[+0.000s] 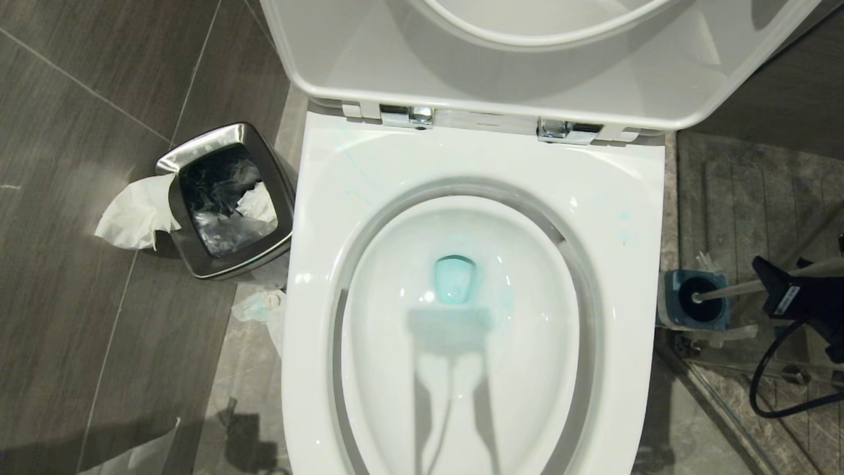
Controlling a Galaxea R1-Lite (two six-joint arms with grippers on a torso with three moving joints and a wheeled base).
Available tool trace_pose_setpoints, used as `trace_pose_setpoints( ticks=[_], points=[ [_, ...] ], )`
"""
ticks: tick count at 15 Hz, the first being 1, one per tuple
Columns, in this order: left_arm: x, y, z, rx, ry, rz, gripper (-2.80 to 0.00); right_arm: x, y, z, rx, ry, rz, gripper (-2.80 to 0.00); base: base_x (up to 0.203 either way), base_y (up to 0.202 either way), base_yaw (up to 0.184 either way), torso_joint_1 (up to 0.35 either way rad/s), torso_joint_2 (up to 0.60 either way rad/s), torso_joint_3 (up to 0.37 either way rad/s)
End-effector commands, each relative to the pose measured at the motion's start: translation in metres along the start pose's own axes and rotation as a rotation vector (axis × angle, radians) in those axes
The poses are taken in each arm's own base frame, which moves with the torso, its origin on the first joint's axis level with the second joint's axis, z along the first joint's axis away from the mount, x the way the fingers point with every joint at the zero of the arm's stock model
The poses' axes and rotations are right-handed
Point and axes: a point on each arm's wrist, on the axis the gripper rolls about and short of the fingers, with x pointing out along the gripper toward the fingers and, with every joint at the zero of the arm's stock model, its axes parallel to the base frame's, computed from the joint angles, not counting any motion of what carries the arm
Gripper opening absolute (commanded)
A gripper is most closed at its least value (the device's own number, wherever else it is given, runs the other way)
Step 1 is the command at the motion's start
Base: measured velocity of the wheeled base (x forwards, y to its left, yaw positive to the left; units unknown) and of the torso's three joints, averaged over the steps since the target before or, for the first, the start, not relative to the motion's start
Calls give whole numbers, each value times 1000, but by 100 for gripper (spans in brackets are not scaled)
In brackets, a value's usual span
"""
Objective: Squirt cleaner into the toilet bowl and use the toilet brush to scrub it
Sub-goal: Scrub the toilet bowl
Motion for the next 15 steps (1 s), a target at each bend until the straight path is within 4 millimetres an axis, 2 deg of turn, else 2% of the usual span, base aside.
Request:
trace_pose_setpoints(
  ticks=[1, 5, 11, 15],
  points=[
    [0, 0, 0, 0, 1, 0, -280, -8, 1, -5, -2, 20, 8, -280, 0, 0, 0, 0, 0, 0],
    [0, 0, 0, 0, 1, 0, -280, -27, 3, -18, -16, 84, 18, -280, 0, 0, 0, 0, 0, 0],
    [0, 0, 0, -1, 1, 0, -280, -32, 3, -15, -14, 62, 12, -280, 0, 0, 0, 0, 0, 0],
    [0, 0, 0, -1, 1, 0, -280, -56, 5, -30, -28, 142, 30, -280, 0, 0, 0, 0, 0, 0]
  ],
)
